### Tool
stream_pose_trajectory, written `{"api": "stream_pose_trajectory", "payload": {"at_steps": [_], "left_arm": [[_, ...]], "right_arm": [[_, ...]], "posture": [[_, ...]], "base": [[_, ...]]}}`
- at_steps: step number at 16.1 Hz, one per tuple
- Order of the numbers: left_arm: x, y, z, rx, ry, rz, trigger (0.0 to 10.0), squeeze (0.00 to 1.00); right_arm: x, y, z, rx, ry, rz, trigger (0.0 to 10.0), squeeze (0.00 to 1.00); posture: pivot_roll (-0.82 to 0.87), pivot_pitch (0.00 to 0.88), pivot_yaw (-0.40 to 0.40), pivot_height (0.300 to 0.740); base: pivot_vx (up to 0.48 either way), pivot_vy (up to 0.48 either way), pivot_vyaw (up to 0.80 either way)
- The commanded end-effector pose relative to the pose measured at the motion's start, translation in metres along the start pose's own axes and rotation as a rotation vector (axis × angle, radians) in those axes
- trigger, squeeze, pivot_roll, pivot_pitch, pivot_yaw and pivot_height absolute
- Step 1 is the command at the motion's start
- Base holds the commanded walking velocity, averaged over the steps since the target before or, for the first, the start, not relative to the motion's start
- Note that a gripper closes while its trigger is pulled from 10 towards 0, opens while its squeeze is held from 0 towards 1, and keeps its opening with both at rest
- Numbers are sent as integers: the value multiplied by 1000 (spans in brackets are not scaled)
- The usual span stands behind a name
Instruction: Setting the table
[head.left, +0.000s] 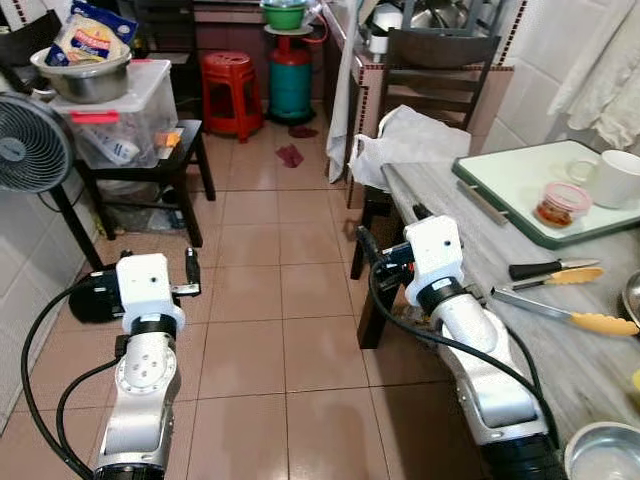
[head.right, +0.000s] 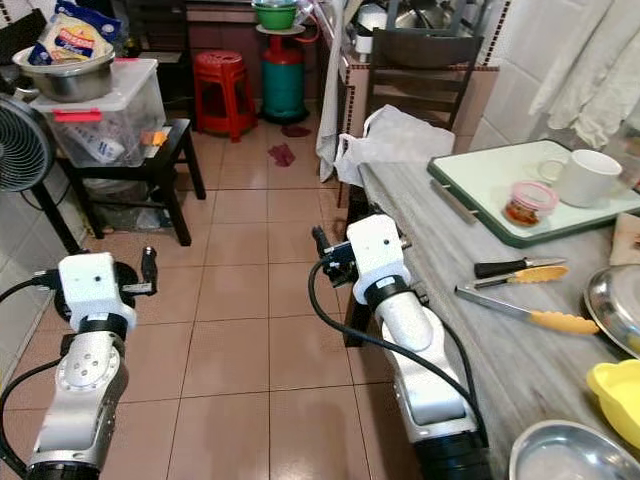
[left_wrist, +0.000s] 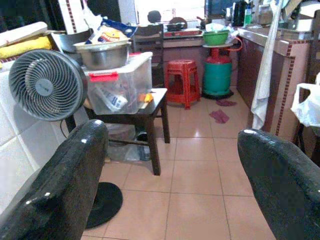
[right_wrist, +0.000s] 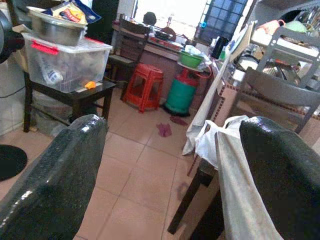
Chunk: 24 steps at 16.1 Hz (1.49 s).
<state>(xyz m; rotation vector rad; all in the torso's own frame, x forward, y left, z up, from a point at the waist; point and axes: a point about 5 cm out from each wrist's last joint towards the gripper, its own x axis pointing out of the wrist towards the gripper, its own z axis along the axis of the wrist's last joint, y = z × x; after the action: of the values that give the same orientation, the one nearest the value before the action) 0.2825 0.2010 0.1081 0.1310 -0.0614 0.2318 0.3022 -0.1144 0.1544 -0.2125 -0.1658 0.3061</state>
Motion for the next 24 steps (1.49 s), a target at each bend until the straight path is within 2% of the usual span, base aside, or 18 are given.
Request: {"api": "stream_pose_trajectory", "payload": {"at_steps": [1, 4, 9, 13, 15, 19, 21, 24], "left_arm": [[0, -3, 5, 17, -25, -19, 10000, 0], [2, -8, 2, 49, -13, -56, 10000, 0], [4, -17, 3, 53, -12, -98, 10000, 0], [7, -10, 2, 73, -6, -67, 10000, 0], [9, -8, 1, 43, 13, -55, 10000, 0], [14, -5, 2, 34, 23, -43, 10000, 0], [15, -3, -4, 9, 75, -11, 10000, 0], [15, -4, -6, 12, 85, -21, 10000, 0]], "right_arm": [[-2, -7, 0, -5, -7, -42, 10000, 0], [-8, -10, -13, 2, 36, -88, 10000, 0], [-12, -7, -14, 21, 35, -110, 10000, 0], [-8, -6, -13, 26, 25, -108, 10000, 0], [-4, -6, -12, 47, 18, -116, 10000, 0], [0, -11, -9, 47, 6, -138, 10000, 0], [1, -13, -10, 50, 9, -153, 10000, 0], [2, -10, -9, 50, 1, -158, 10000, 0]], "posture": [[67, 0, -38, 740], [41, 0, -9, 740], [32, 0, 13, 740], [46, 0, 4, 740], [55, 0, -3, 740], [51, 0, 8, 740], [51, 0, 9, 740], [44, 0, 19, 740]], "base": [[0, 0, 0], [0, 0, 0], [0, 0, 800], [0, 0, 794], [0, 0, 0], [0, 0, 0], [0, 0, 0], [0, 86, 0]]}}
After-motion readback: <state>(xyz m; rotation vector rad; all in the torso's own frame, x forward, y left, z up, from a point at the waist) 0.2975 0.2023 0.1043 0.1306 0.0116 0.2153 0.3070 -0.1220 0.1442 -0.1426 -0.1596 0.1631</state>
